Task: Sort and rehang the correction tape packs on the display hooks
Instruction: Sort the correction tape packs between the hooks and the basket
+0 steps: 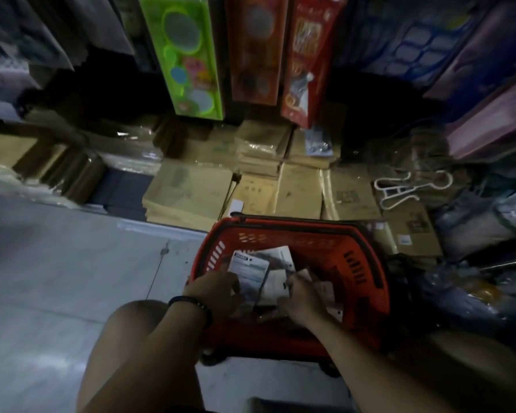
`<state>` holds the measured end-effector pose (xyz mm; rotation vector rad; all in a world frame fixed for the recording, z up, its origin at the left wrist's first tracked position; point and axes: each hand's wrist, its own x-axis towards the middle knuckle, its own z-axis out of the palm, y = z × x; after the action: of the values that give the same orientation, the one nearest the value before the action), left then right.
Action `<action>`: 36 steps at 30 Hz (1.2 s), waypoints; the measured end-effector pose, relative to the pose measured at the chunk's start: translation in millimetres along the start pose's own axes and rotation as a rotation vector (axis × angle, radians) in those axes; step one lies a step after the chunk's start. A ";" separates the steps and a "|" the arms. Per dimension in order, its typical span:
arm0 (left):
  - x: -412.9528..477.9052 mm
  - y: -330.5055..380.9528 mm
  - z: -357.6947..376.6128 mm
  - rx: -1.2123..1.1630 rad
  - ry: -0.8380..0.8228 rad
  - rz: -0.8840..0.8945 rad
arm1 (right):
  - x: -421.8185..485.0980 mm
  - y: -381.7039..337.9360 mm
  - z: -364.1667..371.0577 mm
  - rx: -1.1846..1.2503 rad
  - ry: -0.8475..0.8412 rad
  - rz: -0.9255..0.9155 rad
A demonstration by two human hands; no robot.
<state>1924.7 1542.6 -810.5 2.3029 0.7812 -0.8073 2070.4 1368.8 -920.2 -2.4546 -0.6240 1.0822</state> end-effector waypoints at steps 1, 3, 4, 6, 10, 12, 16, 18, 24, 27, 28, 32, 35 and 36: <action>5.1 -1.3 -0.5 0.005 -0.023 -0.003 | 7.6 -2.5 7.0 -0.012 0.006 0.014; 16.4 -5.2 -2.6 0.001 -0.043 -0.014 | 22.3 -10.4 19.0 -0.044 0.035 0.003; 20.6 -7.5 -3.9 -0.003 -0.057 -0.026 | 29.3 -15.3 22.8 -0.084 0.059 -0.012; 27.9 -12.6 -4.1 -0.013 -0.081 -0.043 | 41.9 -24.9 29.2 -0.199 0.121 -0.047; 33.5 -14.1 -1.7 -0.083 -0.092 -0.068 | 65.1 -39.5 37.1 -0.325 0.109 -0.205; 33.6 -13.7 -1.7 -0.104 -0.092 -0.068 | 76.9 -47.5 40.5 -0.302 0.044 -0.259; 39.0 -19.8 -1.5 -0.070 -0.096 -0.083 | 83.5 -54.9 51.4 -0.323 0.055 -0.275; 39.5 -21.6 -4.7 -0.067 -0.101 -0.084 | 76.3 -47.8 56.1 -0.309 0.006 -0.284; 39.4 -23.5 -8.4 -0.053 -0.126 -0.085 | 33.9 1.1 63.8 -0.119 0.019 -0.288; 39.8 -23.9 -8.1 -0.067 -0.108 -0.063 | 18.0 6.9 55.4 0.254 0.096 -0.211; 39.4 -24.0 -8.8 -0.070 -0.078 -0.060 | 12.8 6.2 50.4 0.404 0.109 -0.201; 36.3 -20.5 -12.9 -0.049 0.032 -0.060 | 2.4 -4.0 26.1 0.720 0.060 -0.220; 36.1 -14.8 -16.4 -0.105 0.065 0.004 | 3.3 -20.0 3.8 0.794 -0.049 -0.255; 35.5 -14.2 -18.0 -0.105 0.088 -0.004 | 4.9 -23.9 -2.6 0.771 -0.072 -0.255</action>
<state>1944.5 1575.8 -827.6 2.2565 0.8461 -0.6543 2069.6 1390.8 -909.3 -1.6363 -0.4150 1.0540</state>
